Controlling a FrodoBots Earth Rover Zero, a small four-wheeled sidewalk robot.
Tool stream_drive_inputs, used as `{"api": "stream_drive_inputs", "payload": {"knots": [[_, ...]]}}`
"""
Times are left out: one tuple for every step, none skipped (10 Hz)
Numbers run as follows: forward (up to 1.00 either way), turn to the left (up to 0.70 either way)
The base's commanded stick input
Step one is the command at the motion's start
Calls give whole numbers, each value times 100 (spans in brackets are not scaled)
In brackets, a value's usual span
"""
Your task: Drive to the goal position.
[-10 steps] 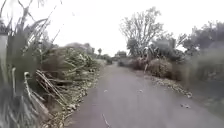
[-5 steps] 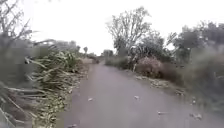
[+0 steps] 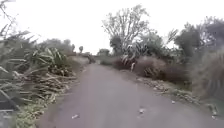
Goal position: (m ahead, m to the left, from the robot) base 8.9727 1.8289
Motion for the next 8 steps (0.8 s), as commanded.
{"api": "stream_drive_inputs", "payload": {"knots": [[100,-35],[100,0],[100,0],[100,0],[100,0],[100,0],[100,0],[100,0]]}}
